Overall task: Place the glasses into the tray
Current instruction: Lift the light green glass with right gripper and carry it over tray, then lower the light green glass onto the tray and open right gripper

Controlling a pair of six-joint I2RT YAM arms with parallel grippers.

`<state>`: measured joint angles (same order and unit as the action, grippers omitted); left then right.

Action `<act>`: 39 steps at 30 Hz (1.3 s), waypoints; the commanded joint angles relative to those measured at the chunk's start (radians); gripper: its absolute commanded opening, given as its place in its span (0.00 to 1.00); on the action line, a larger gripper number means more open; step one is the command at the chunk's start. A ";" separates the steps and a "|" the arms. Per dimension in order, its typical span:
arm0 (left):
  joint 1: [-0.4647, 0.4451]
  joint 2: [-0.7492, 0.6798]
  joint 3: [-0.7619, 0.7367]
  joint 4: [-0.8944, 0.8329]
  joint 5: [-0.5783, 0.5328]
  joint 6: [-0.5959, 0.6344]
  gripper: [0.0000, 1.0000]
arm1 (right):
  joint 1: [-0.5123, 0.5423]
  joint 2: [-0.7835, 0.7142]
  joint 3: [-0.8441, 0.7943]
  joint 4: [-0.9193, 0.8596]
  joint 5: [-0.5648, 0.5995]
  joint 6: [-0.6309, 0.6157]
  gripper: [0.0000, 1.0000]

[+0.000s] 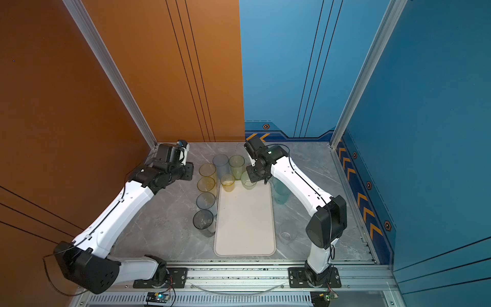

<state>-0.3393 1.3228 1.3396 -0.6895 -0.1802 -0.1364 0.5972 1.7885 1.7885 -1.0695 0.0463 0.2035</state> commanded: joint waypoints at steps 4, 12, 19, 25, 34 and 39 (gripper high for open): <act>-0.012 0.007 0.035 -0.018 -0.018 0.007 0.40 | 0.003 0.122 0.001 0.071 -0.026 0.040 0.01; -0.012 0.009 0.038 -0.027 -0.016 0.014 0.40 | -0.007 0.240 0.081 0.085 -0.045 0.040 0.01; -0.009 0.015 0.041 -0.028 -0.016 0.020 0.40 | -0.015 0.310 0.112 0.092 -0.049 0.040 0.01; -0.006 0.018 0.041 -0.030 -0.013 0.021 0.40 | -0.028 0.343 0.136 0.098 -0.050 0.043 0.01; 0.000 0.015 0.035 -0.034 -0.015 0.024 0.41 | -0.039 0.373 0.153 0.105 -0.052 0.043 0.01; 0.002 0.012 0.033 -0.036 -0.013 0.024 0.40 | -0.045 0.381 0.155 0.109 -0.051 0.047 0.02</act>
<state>-0.3454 1.3373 1.3502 -0.7021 -0.1818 -0.1276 0.5617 2.1483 1.9217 -0.9676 0.0032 0.2344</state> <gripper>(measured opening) 0.404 0.048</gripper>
